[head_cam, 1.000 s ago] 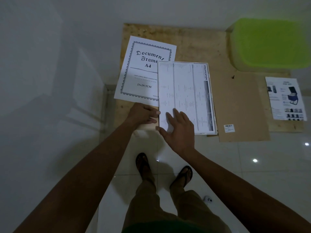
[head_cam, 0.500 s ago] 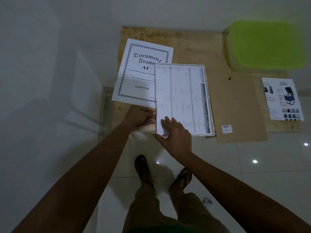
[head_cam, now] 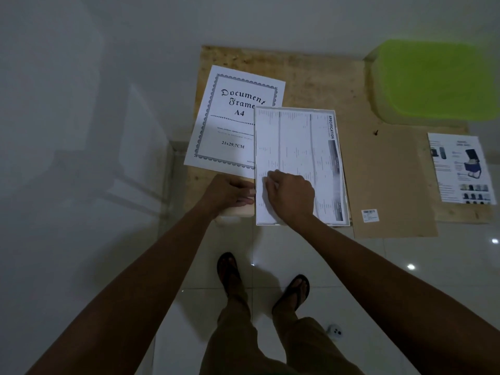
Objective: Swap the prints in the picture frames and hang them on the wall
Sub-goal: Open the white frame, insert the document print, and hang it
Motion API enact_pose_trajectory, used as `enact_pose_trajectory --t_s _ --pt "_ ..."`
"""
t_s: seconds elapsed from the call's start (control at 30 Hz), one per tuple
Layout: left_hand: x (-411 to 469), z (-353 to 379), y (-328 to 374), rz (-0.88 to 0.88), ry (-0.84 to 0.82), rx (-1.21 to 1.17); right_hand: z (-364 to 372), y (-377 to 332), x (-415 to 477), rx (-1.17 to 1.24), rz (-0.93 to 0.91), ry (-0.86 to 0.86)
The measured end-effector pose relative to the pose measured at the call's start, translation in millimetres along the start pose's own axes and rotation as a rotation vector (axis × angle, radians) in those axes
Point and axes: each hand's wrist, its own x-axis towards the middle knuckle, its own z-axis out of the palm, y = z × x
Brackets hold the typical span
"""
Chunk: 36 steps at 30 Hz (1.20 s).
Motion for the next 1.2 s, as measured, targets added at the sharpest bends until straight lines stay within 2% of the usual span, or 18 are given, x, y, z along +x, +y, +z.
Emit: enact_pose_trajectory --t_s 0.27,0.53,0.73,0.87,1.0,1.1,1.2 --pt "0.6 1.1 -0.4 0.009 -0.003 -0.012 4.9 -4.8 0.4 0.038 0.056 0.009" --pt "-0.4 1.1 2.6 -0.020 -0.006 -0.001 5.3 -12.0 7.4 0.158 0.213 0.028" --pt "-1.5 0.5 3.8 -0.021 0.000 0.005 5.2 -12.5 5.2 0.200 0.230 0.033" --pt "-2.9 2.6 6.6 -0.056 0.035 -0.032 -7.1 -0.1 5.1 0.314 0.217 0.184" --pt "-4.8 17.1 9.6 -0.019 0.206 0.066 -18.7 35.0 10.4 0.302 0.423 0.358" --pt "-2.6 25.9 8.9 0.035 0.299 0.181 -20.6 62.7 12.3 0.166 0.613 0.305" --pt "-2.2 27.8 10.9 0.064 0.303 0.221 -19.3 81.4 8.1 0.139 0.622 0.242"
